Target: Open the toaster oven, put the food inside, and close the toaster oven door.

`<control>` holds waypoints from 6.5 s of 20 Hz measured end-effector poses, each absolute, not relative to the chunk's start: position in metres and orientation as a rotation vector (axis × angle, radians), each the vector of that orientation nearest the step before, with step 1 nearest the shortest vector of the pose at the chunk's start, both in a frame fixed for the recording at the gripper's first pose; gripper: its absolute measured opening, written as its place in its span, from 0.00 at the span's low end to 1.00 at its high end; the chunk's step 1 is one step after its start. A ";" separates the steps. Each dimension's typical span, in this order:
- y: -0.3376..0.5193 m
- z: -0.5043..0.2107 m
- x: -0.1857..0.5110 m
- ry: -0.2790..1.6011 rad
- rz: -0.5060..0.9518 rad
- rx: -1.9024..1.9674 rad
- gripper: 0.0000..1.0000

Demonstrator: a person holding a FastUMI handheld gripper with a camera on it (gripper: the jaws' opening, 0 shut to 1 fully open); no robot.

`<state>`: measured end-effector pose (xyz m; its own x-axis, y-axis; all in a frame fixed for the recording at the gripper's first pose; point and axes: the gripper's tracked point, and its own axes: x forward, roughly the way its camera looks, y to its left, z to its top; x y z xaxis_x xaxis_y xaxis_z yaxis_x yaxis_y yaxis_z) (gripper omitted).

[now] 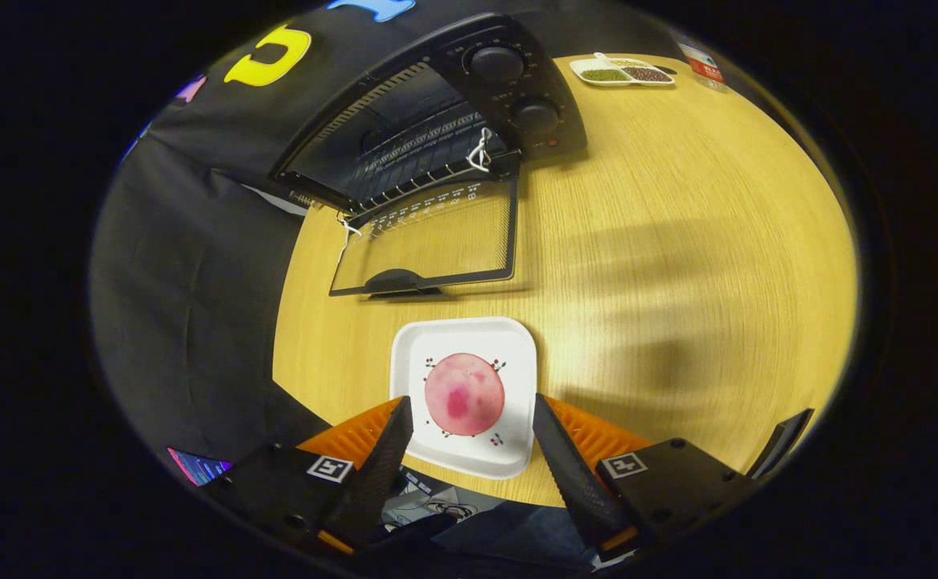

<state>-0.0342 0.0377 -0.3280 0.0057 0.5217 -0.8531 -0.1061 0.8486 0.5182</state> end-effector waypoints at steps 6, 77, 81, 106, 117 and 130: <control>0.038 -0.352 -0.040 1.594 0.561 0.318 0.96; 0.175 -0.311 0.095 1.037 -0.222 1.261 0.02; 0.181 -0.320 0.120 1.023 -0.263 1.294 0.01; 0.187 -0.306 0.133 0.903 -0.150 1.158 0.97; 0.170 -0.298 0.058 0.930 0.077 0.654 0.98; 0.156 -0.358 0.011 1.086 0.240 0.107 0.98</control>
<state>0.0108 0.1562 -0.3579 0.4430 0.2454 -0.8623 -0.1405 0.9689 0.2035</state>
